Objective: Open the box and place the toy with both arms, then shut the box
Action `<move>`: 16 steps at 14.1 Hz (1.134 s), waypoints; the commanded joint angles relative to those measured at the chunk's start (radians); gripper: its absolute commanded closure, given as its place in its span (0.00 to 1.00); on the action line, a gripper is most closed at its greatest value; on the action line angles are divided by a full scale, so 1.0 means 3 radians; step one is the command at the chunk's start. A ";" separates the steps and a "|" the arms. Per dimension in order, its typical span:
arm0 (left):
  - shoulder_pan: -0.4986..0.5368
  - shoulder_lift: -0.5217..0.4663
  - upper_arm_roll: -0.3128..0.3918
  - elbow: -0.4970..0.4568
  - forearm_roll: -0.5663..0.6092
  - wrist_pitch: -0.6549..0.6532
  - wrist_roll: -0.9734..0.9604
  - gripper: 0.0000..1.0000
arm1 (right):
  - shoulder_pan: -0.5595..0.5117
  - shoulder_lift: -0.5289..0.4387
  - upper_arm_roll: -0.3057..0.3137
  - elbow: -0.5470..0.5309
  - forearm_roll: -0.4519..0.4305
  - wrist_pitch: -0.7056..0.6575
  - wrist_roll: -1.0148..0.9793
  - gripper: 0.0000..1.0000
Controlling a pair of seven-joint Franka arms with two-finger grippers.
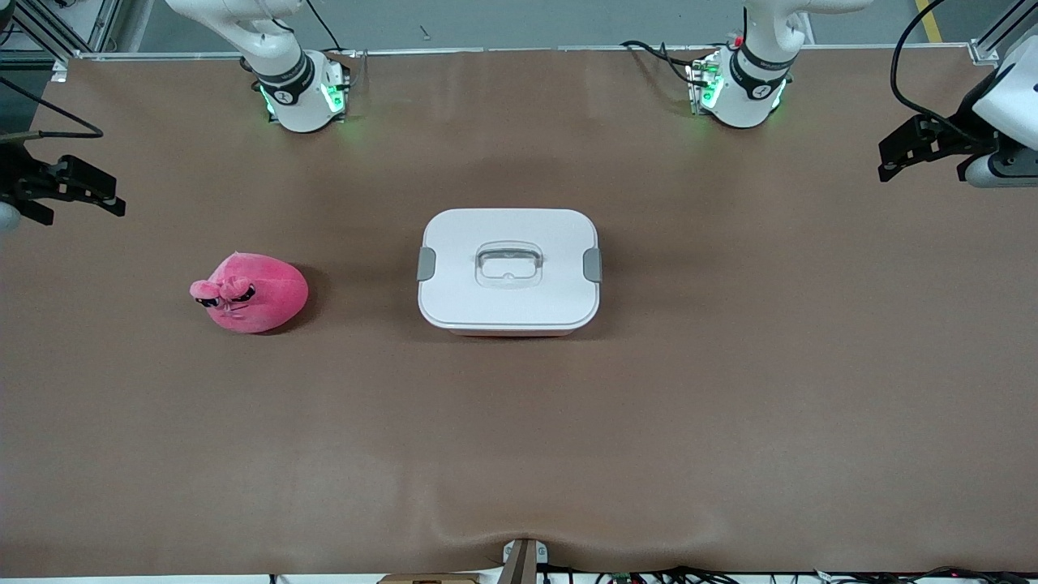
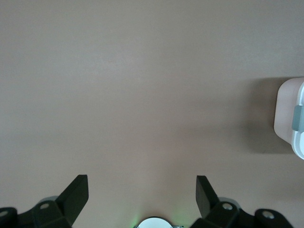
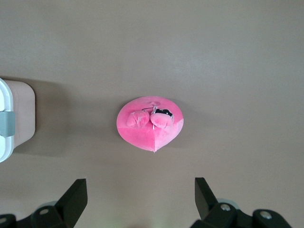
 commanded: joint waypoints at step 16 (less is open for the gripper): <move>-0.0004 0.0134 -0.0015 0.0308 -0.0046 -0.0101 -0.0110 0.00 | 0.0120 0.0065 -0.0012 -0.0434 -0.0011 0.0628 0.0021 0.00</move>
